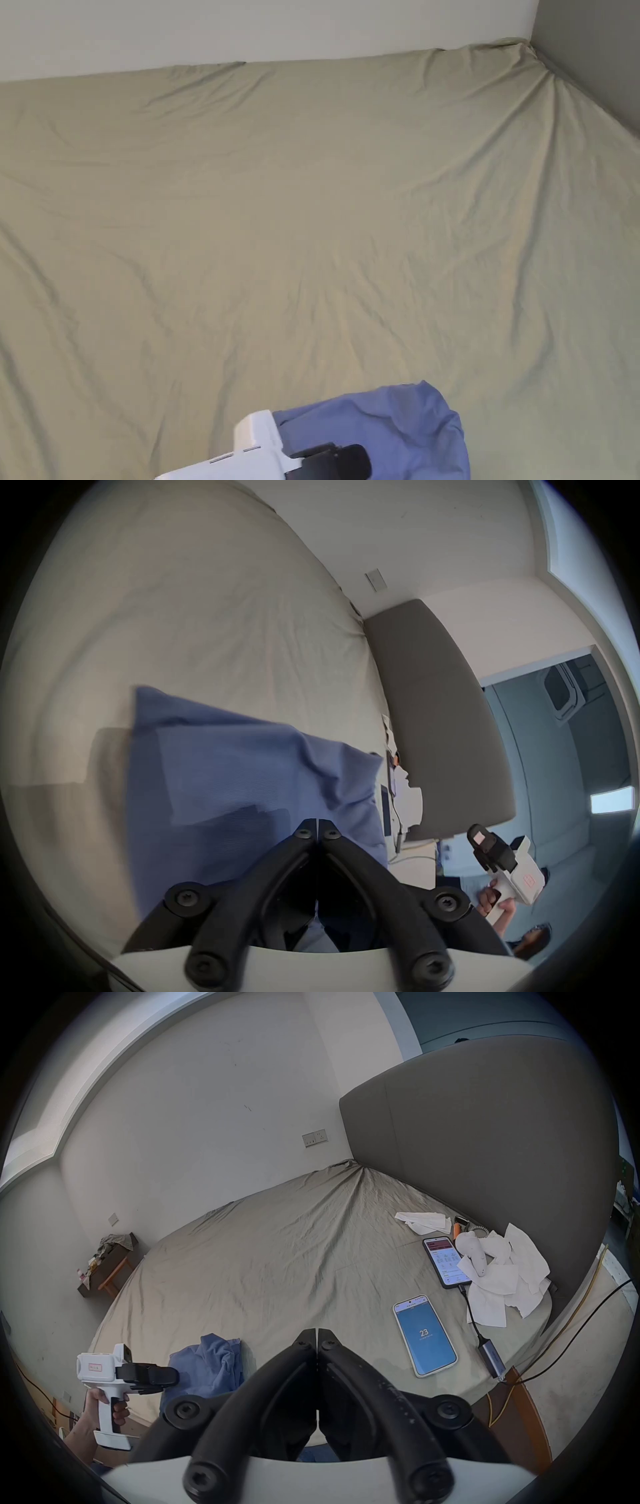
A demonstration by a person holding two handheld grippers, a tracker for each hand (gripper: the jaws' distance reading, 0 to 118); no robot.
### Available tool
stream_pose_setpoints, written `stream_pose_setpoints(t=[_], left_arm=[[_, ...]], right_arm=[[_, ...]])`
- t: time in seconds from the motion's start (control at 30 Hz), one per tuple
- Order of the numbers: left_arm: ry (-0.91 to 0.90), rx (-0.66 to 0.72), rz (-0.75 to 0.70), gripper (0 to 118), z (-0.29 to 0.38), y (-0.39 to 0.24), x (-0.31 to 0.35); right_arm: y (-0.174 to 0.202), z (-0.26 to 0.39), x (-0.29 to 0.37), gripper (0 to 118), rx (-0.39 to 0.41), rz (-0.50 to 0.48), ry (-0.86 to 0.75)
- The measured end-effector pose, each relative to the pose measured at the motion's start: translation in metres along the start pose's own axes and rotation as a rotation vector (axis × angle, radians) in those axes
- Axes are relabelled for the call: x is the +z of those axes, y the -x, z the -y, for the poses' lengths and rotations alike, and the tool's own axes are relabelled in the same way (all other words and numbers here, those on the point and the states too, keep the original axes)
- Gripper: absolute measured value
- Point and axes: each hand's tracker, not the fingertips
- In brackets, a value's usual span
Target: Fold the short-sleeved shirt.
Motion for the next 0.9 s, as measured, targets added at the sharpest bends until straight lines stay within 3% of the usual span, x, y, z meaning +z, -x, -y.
stream_pose_setpoints(t=[0.23, 0.33, 0.4, 0.47, 0.57, 0.77, 0.9], left_arm=[[0.199, -0.084, -0.004, 0, 0.015, -0.017, -0.103], [0.283, -0.044, 0.068, 0, 0.028, -0.025, -0.126], [0.290, -0.097, 0.059, 0, 0.035, -0.037, -0.124], [0.246, -0.133, 0.090, 0, 0.035, -0.045, -0.101], [0.126, -0.132, 0.119, 0, 0.025, -0.045, -0.041], [-0.172, -0.093, 0.055, 0, 0.007, -0.022, 0.104], [-0.289, -0.053, 0.053, 0, 0.015, -0.010, 0.165]], right_arm=[[-0.007, 0.002, 0.006, 0, -0.006, 0.024, 0.007], [-0.008, 0.003, 0.006, 0, -0.011, 0.031, 0.011], [-0.005, 0.004, 0.003, 0, -0.007, 0.030, 0.022], [0.000, 0.006, -0.003, 0, -0.016, 0.013, 0.026], [0.018, 0.014, -0.028, 0, -0.023, -0.096, 0.090], [0.080, 0.035, -0.109, 0, 0.061, -0.288, 0.263], [0.108, 0.052, -0.165, 0, 0.105, -0.329, 0.387]])
